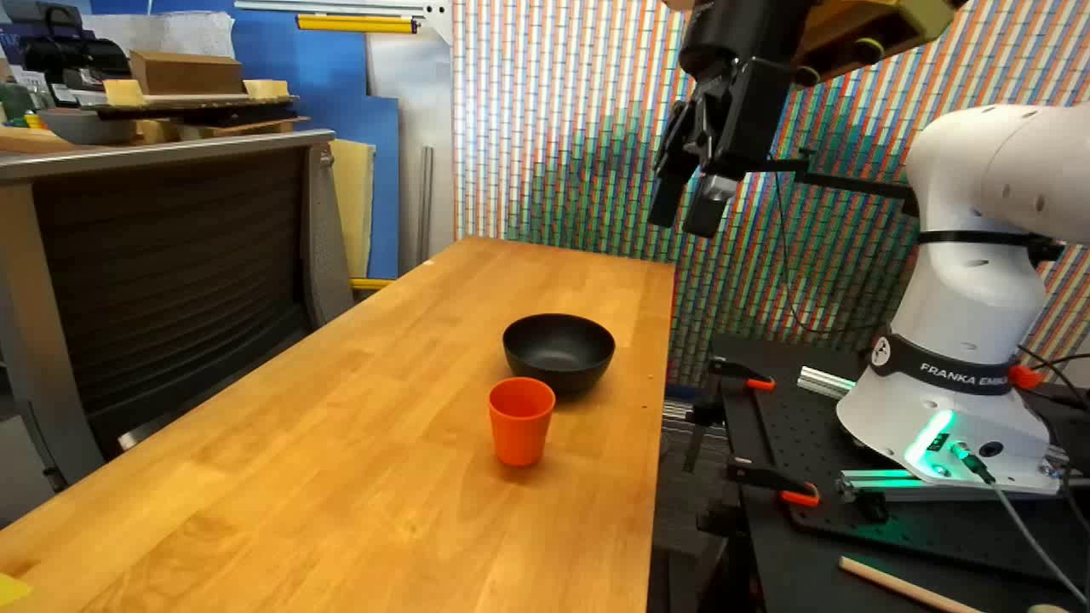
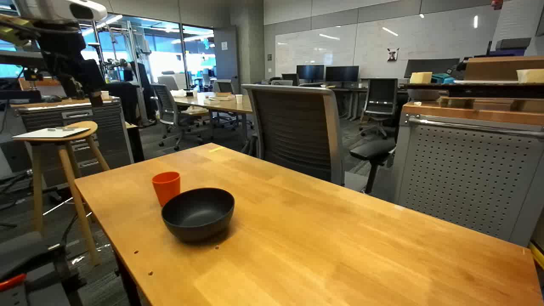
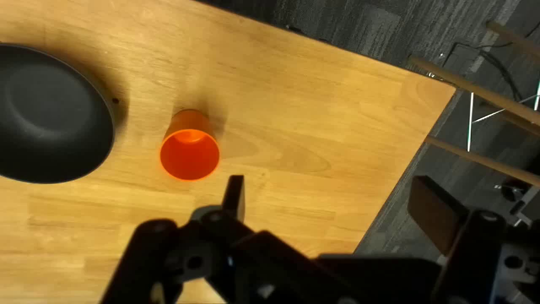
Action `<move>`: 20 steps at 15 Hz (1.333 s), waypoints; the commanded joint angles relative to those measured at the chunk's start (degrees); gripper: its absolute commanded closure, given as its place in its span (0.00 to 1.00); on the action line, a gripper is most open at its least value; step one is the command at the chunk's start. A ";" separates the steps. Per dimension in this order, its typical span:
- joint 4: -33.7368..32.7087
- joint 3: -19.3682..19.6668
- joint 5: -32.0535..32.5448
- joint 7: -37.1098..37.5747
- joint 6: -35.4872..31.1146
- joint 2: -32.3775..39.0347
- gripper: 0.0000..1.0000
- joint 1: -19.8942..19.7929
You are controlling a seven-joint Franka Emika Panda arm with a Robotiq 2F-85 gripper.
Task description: Put the orange cup in the black bowl
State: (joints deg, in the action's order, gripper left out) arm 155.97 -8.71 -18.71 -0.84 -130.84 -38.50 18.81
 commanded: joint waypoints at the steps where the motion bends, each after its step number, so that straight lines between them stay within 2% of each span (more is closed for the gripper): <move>1: -0.27 0.02 0.06 0.04 0.19 -0.04 0.00 -0.01; 3: -0.49 0.02 0.06 0.04 0.19 -0.21 0.00 -0.02; 9: -2.75 -5.93 8.97 5.15 -13.64 16.79 0.00 -4.96; 11: -3.87 -8.26 15.14 8.60 -18.99 23.34 0.00 -7.68; 14: -6.32 -10.14 26.20 15.76 -22.27 30.86 0.00 -11.90; 16: -8.54 -9.63 34.79 20.89 -22.59 35.15 0.00 -13.77; 18: -11.37 -7.98 41.76 25.38 -21.59 38.82 0.00 -13.76; 20: -14.42 -8.04 46.83 28.63 -21.19 42.61 0.00 -14.75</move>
State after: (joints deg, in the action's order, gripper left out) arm 147.00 -16.99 21.32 22.53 -152.57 -1.70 5.05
